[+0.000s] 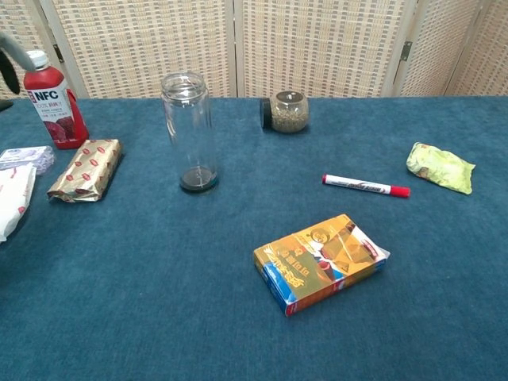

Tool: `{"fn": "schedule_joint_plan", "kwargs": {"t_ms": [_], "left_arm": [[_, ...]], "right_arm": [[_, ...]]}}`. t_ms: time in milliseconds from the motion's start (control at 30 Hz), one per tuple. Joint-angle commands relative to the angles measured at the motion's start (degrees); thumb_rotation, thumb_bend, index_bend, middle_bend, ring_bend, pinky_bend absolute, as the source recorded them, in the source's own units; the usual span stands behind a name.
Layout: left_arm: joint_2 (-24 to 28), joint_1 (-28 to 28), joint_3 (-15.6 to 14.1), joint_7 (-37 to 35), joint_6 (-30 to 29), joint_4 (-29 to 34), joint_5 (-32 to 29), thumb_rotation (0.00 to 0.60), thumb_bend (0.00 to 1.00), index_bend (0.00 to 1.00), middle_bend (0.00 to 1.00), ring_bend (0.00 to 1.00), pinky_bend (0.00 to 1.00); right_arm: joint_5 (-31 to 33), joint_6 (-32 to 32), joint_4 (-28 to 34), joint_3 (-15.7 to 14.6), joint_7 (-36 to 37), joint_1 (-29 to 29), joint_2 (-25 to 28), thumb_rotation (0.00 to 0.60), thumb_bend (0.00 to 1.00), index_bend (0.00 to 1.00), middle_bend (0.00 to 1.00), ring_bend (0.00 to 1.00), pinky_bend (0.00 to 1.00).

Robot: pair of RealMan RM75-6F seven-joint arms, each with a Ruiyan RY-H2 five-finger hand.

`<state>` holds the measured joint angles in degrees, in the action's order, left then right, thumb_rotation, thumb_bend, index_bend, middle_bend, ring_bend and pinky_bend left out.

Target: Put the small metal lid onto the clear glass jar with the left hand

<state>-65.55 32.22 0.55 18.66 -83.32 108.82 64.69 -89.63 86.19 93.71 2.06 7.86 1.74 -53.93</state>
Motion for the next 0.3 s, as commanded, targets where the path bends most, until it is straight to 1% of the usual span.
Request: {"fn": "schedule_joint_plan", "kwargs": {"t_ms": [33, 167, 300], "left_arm": [[-1.48, -5.7, -3.1, -2.18, -5.15, -0.91, 4.63, 0.6, 0.37, 0.29, 0.37, 0.36, 0.51], [-2.8, -10.33, -4.56, -2.6, -9.89, -2.67, 8.54, 0.6, 0.36, 0.29, 0.37, 0.36, 0.49], [-3.67, -13.94, -5.5, -2.55, -12.66, -3.49, 11.01, 0.6, 0.36, 0.29, 0.37, 0.36, 0.48]], "right_arm": [[-0.27, -0.37, 0.0, -0.12, -0.16, 0.32, -0.22, 0.6, 0.42, 0.05, 0.24, 0.07, 0.13], [-0.34, -0.56, 0.11, -0.06, -0.54, 0.61, -0.54, 0.6, 0.42, 0.05, 0.24, 0.07, 0.13], [-0.37, -0.86, 0.26, -0.04, -0.79, 0.92, -0.96, 0.6, 0.42, 0.05, 0.24, 0.07, 0.13]]}}
